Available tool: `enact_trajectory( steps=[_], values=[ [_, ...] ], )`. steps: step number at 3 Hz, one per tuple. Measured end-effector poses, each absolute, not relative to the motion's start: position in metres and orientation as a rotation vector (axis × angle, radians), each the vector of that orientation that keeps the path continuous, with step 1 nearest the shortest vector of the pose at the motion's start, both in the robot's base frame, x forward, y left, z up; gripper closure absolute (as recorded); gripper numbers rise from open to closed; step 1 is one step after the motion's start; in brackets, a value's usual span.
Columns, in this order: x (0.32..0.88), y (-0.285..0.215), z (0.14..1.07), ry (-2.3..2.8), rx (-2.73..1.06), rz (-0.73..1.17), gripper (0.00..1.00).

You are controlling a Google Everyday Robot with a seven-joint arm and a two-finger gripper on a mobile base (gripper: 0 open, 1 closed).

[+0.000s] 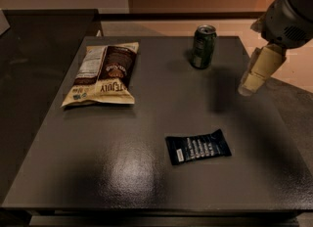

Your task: Move green can near rxbar blueberry

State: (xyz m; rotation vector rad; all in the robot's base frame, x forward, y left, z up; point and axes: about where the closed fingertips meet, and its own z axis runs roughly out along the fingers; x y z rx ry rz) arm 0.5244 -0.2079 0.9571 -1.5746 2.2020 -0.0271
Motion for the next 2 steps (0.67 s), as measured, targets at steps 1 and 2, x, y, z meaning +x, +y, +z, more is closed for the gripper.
enact_trajectory(
  steps=[1,2],
  values=[
    [0.556,-0.209,0.951,2.193,-1.496,-0.004,0.0],
    [0.596,-0.209,0.939,2.183,-1.396,0.037,0.0]
  ],
)
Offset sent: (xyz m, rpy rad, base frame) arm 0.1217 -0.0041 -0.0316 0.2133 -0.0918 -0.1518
